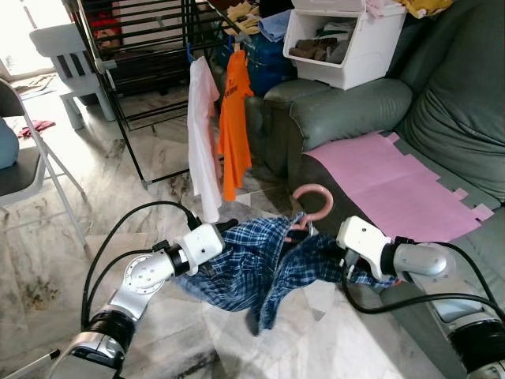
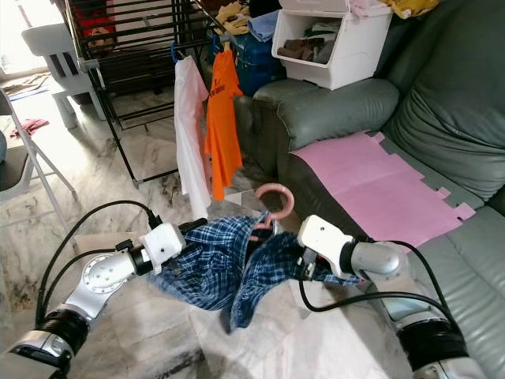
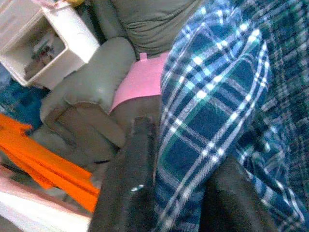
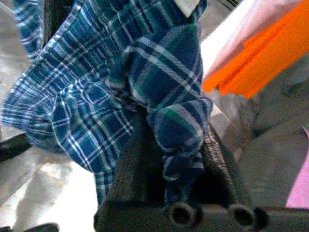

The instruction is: Hang hanger

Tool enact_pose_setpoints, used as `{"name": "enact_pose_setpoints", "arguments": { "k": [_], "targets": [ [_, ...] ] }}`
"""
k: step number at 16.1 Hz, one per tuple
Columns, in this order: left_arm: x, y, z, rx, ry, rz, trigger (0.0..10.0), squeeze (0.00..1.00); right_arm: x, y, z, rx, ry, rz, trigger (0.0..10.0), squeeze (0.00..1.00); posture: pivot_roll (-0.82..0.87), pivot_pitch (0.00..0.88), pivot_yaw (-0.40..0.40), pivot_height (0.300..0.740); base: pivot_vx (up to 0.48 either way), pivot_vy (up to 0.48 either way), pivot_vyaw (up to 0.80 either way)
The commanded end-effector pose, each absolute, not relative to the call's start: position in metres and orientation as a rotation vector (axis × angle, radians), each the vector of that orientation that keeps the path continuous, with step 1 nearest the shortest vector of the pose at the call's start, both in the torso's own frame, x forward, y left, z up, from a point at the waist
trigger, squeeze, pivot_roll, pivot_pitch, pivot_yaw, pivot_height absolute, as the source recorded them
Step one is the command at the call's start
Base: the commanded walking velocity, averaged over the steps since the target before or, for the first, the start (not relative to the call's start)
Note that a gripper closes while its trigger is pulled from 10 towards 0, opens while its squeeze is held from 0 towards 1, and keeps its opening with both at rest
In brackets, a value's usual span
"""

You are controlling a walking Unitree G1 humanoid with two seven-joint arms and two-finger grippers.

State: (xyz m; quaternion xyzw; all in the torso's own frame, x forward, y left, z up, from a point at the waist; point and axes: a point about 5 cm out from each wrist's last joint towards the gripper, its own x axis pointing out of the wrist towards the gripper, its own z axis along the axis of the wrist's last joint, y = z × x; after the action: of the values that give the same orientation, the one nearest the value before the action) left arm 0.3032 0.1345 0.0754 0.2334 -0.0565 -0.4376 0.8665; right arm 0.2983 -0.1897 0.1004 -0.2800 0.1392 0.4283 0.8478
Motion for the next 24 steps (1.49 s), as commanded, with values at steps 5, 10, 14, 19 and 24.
{"name": "enact_pose_setpoints", "arguments": {
  "k": [5, 10, 14, 19, 24],
  "targets": [
    [0.289, 0.139, 0.060, 0.271, -0.017, -0.918, 10.0, 1.00, 0.312, -0.198, 0.097, -0.532, 0.285, 0.596, 0.0, 0.00, -0.17, 0.000, 0.046, 0.740, 0.000, 0.000, 0.00],
    [0.282, 0.138, 0.054, 0.116, 0.056, -0.848, 10.0, 1.00, 0.314, -0.196, 0.099, -0.470, 0.237, 0.447, 0.0, 0.00, -0.17, 0.000, 0.041, 0.740, 0.000, 0.000, 0.00],
    [0.267, 0.128, 0.045, 0.205, 0.142, -1.038, 10.0, 1.00, 0.323, -0.192, 0.112, -0.427, 0.177, 0.380, 0.0, 0.00, -0.17, 0.000, 0.038, 0.740, 0.000, 0.000, 0.00],
    [0.274, 0.125, 0.051, 0.240, 0.139, -0.987, 10.0, 1.00, 0.330, -0.189, 0.122, -0.403, 0.148, 0.263, 0.0, 0.00, -0.18, 0.000, 0.042, 0.740, 0.000, 0.000, 0.00],
    [0.284, 0.126, 0.051, 0.364, 0.145, -0.873, 10.0, 1.00, 0.341, -0.198, 0.141, -0.473, 0.068, 0.075, 0.0, 0.00, -0.18, 0.000, 0.037, 0.740, 0.000, 0.000, 0.00]
  ]
}}
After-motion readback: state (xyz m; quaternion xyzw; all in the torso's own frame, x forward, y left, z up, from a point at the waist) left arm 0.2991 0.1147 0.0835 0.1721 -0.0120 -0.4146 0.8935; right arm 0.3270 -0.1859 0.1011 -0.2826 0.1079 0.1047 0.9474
